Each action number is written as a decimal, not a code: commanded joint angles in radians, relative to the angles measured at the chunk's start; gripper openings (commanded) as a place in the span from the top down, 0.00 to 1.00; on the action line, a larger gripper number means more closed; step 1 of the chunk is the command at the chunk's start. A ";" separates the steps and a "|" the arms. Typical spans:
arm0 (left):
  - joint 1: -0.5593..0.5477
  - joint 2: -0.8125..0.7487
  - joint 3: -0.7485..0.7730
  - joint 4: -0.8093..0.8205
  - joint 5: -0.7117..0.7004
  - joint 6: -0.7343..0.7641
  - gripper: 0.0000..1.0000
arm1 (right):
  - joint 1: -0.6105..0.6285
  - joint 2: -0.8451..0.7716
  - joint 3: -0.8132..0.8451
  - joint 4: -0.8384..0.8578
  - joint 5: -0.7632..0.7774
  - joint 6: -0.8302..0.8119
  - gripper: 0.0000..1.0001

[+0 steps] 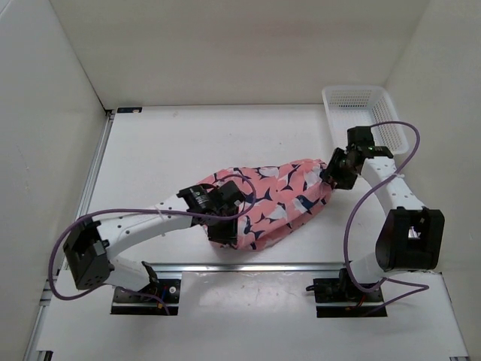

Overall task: Fold and stack the shorts
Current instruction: Fold the shorts

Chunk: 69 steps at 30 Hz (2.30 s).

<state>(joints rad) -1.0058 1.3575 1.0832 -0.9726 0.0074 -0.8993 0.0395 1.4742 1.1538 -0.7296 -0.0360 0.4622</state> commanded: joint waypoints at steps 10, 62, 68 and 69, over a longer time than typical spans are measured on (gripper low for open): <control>0.076 0.025 -0.058 -0.011 -0.087 -0.110 0.03 | -0.007 -0.158 -0.089 0.078 0.102 0.035 0.27; 0.705 0.088 0.262 -0.143 -0.236 0.315 0.01 | 0.189 0.184 -0.089 0.272 -0.257 -0.160 0.02; 0.743 0.088 0.230 -0.080 -0.130 0.333 0.09 | 0.189 0.233 -0.109 0.329 -0.257 -0.131 0.23; 0.743 0.088 0.230 -0.080 -0.121 0.333 0.09 | 0.189 0.245 -0.118 0.340 -0.248 -0.122 0.26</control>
<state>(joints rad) -0.2749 1.4765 1.3155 -1.0851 -0.1741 -0.5858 0.2276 1.7046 1.0195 -0.4541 -0.2840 0.3321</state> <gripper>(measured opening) 0.915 0.766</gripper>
